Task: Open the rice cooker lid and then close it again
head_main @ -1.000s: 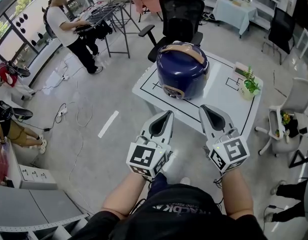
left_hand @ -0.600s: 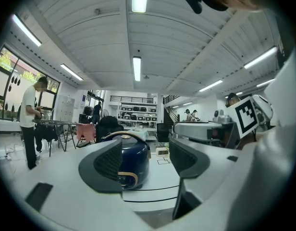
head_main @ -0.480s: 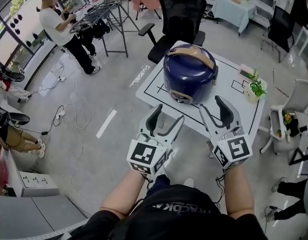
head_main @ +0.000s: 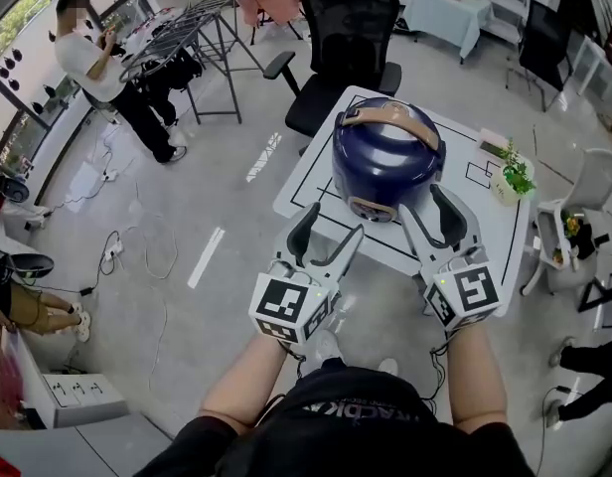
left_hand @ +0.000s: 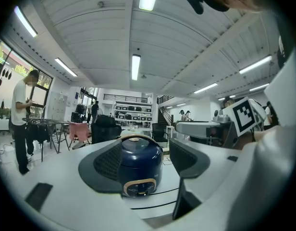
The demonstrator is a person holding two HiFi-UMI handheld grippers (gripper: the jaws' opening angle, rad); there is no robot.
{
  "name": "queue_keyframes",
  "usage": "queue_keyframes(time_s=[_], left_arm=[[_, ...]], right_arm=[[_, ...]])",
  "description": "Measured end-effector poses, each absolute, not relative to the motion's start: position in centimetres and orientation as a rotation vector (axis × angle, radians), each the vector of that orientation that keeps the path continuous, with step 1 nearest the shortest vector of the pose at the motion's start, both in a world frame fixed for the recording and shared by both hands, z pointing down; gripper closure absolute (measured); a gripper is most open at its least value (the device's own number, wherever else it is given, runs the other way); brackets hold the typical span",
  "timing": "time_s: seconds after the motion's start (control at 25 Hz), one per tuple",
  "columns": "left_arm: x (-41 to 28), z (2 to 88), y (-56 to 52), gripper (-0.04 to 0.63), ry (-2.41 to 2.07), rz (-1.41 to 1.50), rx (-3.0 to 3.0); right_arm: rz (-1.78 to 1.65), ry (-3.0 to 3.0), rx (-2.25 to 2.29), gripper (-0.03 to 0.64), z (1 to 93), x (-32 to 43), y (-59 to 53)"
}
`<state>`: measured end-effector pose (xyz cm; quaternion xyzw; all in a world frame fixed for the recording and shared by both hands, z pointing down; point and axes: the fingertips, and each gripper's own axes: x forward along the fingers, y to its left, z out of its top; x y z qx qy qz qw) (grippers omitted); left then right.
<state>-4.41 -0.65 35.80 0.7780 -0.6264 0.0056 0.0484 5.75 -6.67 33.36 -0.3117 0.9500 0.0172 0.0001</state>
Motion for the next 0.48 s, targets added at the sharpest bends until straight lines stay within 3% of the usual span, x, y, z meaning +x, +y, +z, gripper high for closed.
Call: queue_keyframes(time_s=[0.48], left_arm=[[-10.0, 35.7, -2.7, 0.299, -1.796, 0.042, 2.465]], right_arm=[[0.076, 2.94, -1.108, 0.405, 33.2, 0.1, -8.3]])
